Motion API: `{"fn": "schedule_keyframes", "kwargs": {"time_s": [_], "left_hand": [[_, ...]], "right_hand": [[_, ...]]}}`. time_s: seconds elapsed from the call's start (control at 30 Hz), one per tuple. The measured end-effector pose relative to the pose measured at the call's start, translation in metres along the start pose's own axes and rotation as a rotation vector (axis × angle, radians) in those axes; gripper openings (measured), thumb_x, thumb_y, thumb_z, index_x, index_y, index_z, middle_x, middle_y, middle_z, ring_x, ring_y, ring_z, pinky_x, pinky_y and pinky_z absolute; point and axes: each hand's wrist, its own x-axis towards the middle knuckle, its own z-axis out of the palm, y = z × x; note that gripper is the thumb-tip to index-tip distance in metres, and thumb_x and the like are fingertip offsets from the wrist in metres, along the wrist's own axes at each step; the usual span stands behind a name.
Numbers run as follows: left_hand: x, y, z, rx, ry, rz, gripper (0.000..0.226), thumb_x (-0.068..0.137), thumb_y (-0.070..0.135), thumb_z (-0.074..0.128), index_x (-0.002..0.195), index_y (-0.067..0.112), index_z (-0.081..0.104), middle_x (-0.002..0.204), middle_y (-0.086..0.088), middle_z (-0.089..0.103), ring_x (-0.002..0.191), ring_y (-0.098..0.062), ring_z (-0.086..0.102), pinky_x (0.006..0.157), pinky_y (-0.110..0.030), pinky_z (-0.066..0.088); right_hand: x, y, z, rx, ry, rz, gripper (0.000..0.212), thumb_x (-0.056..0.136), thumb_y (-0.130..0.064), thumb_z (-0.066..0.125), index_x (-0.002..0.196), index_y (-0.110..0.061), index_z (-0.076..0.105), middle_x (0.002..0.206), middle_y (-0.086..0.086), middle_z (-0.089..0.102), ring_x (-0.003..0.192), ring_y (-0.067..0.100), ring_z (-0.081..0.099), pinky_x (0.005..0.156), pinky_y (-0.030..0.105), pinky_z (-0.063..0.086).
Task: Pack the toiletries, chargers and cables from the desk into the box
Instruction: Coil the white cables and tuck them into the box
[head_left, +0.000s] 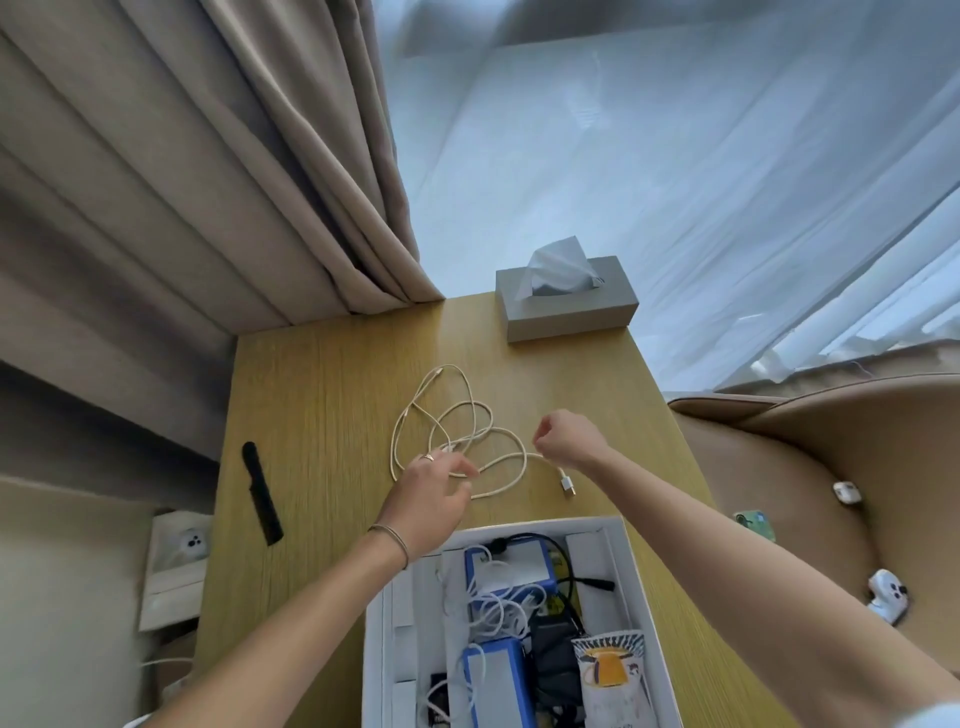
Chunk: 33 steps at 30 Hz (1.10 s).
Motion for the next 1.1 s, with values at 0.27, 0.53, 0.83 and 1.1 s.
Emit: {"fn": "schedule_keyframes", "kwargs": {"time_s": [0.27, 0.53, 0.83, 1.1], "left_hand": [[0.002, -0.015, 0.010, -0.035, -0.054, -0.039, 0.015, 0.096, 0.031, 0.053, 0.105, 0.036, 0.065, 0.112, 0.014, 0.063, 0.104, -0.005, 0.059, 0.090, -0.029, 0.051], [0.020, -0.004, 0.010, -0.083, -0.073, -0.062, 0.020, 0.096, 0.025, 0.055, 0.111, 0.029, 0.067, 0.113, 0.012, 0.068, 0.105, -0.005, 0.061, 0.095, -0.034, 0.053], [0.046, 0.030, 0.011, -0.044, 0.018, 0.017, 0.054, 0.092, 0.032, 0.066, 0.142, 0.029, 0.047, 0.140, 0.005, 0.050, 0.129, -0.013, 0.046, 0.107, -0.034, 0.042], [0.028, 0.067, -0.013, -0.653, -0.029, 0.045, 0.042, 0.095, 0.031, 0.036, 0.107, 0.009, 0.069, 0.096, -0.012, 0.073, 0.094, -0.027, 0.068, 0.091, -0.047, 0.052]], "right_hand": [[0.026, 0.004, 0.028, -0.420, -0.014, -0.004, 0.008, 0.088, -0.011, 0.053, 0.087, -0.014, 0.059, 0.077, 0.002, 0.061, 0.071, 0.024, 0.060, 0.057, 0.031, 0.044], [0.022, 0.000, 0.016, -0.087, -0.028, -0.062, 0.006, 0.089, -0.012, 0.059, 0.090, -0.012, 0.064, 0.085, 0.005, 0.068, 0.078, 0.022, 0.065, 0.069, 0.036, 0.057], [-0.044, -0.017, -0.024, 0.435, 0.027, -0.241, 0.007, 0.090, -0.012, 0.069, 0.085, -0.012, 0.065, 0.081, 0.006, 0.068, 0.071, 0.016, 0.059, 0.069, 0.033, 0.051], [-0.079, -0.031, -0.049, 0.624, 0.225, -0.317, 0.010, 0.085, -0.019, 0.077, 0.086, -0.014, 0.067, 0.097, 0.006, 0.067, 0.090, 0.017, 0.066, 0.086, 0.040, 0.057]]}}
